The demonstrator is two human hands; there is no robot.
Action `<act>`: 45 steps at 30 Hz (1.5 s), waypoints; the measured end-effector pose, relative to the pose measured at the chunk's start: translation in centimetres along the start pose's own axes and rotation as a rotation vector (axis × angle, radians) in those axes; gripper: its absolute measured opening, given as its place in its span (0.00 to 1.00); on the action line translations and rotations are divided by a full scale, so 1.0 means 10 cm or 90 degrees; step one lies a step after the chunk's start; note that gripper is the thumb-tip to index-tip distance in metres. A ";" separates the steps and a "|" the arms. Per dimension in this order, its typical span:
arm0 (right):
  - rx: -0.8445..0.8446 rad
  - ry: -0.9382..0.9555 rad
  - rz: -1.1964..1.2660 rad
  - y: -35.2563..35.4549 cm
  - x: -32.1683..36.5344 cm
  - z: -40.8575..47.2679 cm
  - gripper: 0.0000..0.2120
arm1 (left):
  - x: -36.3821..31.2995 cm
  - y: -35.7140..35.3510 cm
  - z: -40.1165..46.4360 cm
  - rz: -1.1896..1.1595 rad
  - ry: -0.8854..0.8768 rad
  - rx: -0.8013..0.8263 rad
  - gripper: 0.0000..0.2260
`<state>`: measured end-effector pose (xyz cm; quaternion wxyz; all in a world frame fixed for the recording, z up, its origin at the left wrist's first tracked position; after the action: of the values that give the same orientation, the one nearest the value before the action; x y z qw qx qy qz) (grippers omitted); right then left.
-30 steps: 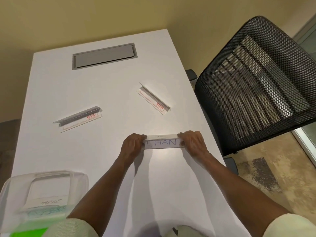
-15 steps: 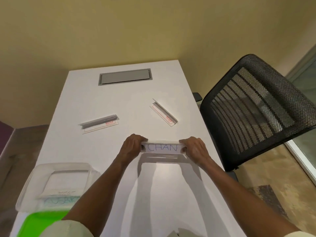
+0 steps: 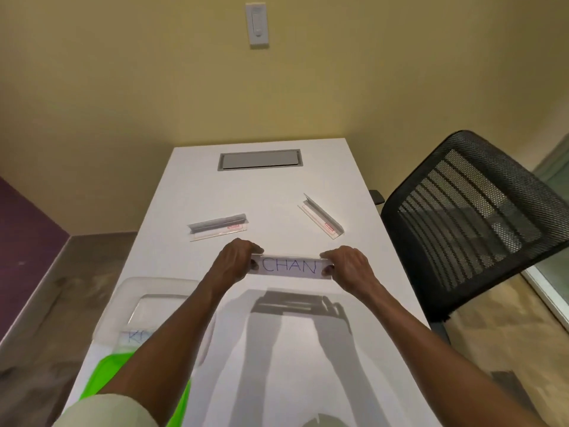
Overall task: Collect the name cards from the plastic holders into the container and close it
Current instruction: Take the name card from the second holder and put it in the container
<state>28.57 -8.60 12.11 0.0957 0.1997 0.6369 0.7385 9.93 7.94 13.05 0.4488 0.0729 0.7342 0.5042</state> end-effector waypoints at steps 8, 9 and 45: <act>-0.028 0.045 0.023 0.09 0.77 0.03 0.15 | 0.46 0.52 -0.32 0.024 -0.005 -0.020 0.19; -0.032 0.055 0.022 0.08 0.86 0.03 0.16 | 0.53 0.58 -0.36 0.029 -0.002 -0.023 0.18; 0.115 0.306 -0.130 -0.87 3.43 0.39 0.07 | 2.60 1.39 -0.98 0.156 0.136 0.016 0.16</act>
<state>-1.72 9.92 9.95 -0.0023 -0.0390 0.7212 0.6916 -17.32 22.52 9.87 0.3024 0.1136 0.7694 0.5511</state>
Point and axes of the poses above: each hand's wrist, its own z-axis towards the middle knuckle, its own y-axis out of the back of the hand, x = y × z, the point moved 8 cm from there along z, towards the middle knuckle, and after that the axes turned 9 degrees about -z, right-handed, at the moved point
